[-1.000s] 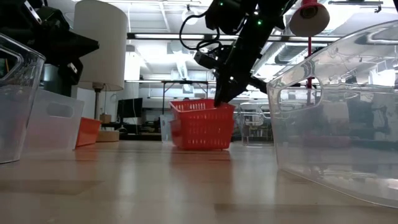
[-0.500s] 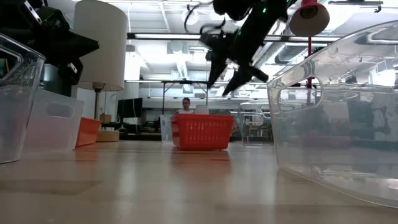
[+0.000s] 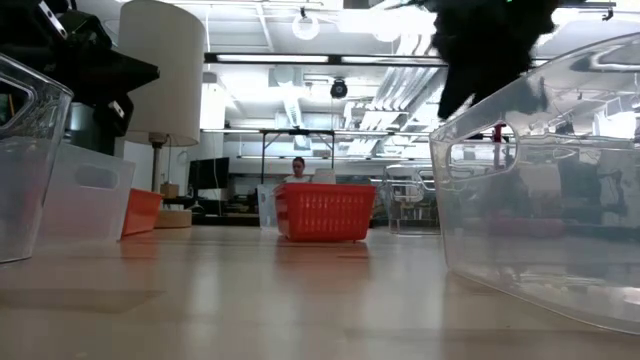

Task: Stack baskets by color
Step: Stack the left orange bin on the right orange bin

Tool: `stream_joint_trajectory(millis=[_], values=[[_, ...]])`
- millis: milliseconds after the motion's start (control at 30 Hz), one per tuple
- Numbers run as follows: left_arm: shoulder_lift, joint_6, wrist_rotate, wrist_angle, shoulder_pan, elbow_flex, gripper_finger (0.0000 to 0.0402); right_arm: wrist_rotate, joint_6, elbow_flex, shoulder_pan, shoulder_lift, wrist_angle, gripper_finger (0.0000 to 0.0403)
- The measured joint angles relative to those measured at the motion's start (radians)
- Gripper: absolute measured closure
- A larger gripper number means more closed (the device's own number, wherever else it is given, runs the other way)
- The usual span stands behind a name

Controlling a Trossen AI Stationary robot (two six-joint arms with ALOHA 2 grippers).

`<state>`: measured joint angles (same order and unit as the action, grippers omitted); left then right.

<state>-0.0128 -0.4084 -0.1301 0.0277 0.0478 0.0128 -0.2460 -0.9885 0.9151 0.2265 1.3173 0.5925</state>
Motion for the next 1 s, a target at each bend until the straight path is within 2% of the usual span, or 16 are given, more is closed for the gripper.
stream_joint_trajectory(millis=[133,267,367,633,767,867,1000], values=[[0.0,0.0,0.0,0.0,0.0,0.0,0.0401,-0.151,-0.131,-0.153,0.114,-0.122,-0.302,0.0194],[0.0,0.0,-0.019,0.009,0.0,0.0,0.0402,-0.347,-0.114,-0.26,0.182,-0.179,-0.646,0.0194],[0.0,-0.034,-0.038,0.059,0.0,0.0,0.0402,-0.405,-0.061,-0.281,0.193,-0.182,-0.776,0.0194],[-0.001,-0.133,-0.1,0.29,0.0,-0.001,0.0401,-0.408,-0.057,-0.281,0.167,-0.181,-0.84,0.0194],[-0.023,-0.142,-0.107,0.452,0.0,0.001,0.0401,-0.407,0.011,-0.281,0.154,-0.181,-0.903,0.0194],[-0.054,-0.17,-0.165,0.464,-0.001,0.054,0.0393,-0.377,0.062,-0.281,0.135,-0.182,-0.952,0.0194],[-0.169,-0.21,-0.218,0.396,-0.006,0.141,0.0359,-0.304,0.134,-0.281,0.101,-0.22,-0.962,0.0194]])
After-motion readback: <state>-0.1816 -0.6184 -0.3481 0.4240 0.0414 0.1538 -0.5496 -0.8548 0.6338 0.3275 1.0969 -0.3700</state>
